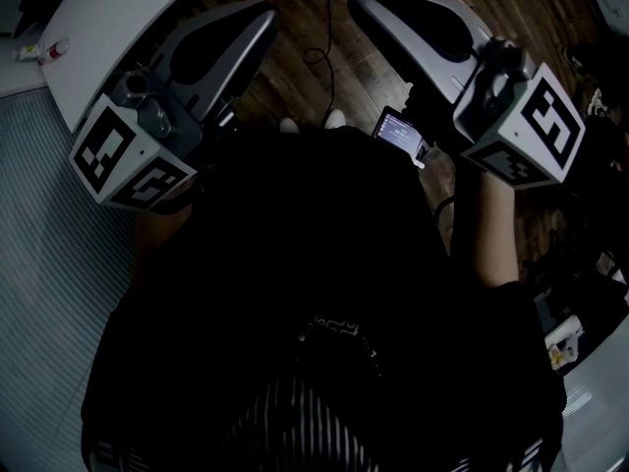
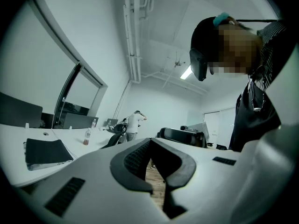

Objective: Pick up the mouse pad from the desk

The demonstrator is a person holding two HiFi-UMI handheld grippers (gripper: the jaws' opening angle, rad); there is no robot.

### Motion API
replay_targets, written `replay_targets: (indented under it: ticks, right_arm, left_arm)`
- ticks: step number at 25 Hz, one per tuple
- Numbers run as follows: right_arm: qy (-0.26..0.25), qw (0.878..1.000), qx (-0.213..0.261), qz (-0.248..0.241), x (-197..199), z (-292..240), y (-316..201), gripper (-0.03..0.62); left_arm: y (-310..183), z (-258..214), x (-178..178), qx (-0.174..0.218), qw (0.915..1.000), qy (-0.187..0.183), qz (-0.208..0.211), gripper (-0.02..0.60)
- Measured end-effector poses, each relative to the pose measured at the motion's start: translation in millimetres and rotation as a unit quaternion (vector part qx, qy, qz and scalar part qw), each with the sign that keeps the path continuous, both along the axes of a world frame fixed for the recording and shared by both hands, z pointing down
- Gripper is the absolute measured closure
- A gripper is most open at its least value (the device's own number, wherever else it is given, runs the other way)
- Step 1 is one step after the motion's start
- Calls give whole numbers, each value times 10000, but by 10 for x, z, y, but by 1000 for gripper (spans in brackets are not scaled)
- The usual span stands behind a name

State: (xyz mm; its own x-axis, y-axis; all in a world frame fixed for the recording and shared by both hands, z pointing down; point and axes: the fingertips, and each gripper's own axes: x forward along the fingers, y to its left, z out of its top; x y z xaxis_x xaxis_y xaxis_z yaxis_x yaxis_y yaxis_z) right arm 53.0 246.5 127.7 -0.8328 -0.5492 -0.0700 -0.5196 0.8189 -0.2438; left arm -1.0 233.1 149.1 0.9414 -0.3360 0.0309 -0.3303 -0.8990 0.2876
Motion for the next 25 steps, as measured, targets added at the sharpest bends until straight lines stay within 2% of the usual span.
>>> replay_targets:
  ticks: [8, 14, 18, 21, 25]
  right_arm:
    - [-312, 9990, -282, 157, 639, 330, -448, 589]
    - [-305, 9980, -333, 433, 687, 332, -341, 589]
    - [112, 9969, -283, 724, 656, 369, -226, 589]
    - [362, 9950, -175, 919, 616, 326, -136, 589]
    - [397, 9917, -83, 1221, 619, 265, -15, 589]
  left_arm:
    - [-374, 277, 502, -292, 9988, -361, 144, 574]
    - [-296, 276, 541, -314, 9976, -407, 459, 574]
    - [-252, 282, 602, -383, 9961, -335, 725, 574]
    - [-191, 229, 657, -249, 9944, -258, 999, 574]
    - [-100, 195, 671, -29, 9917, -150, 1279, 574]
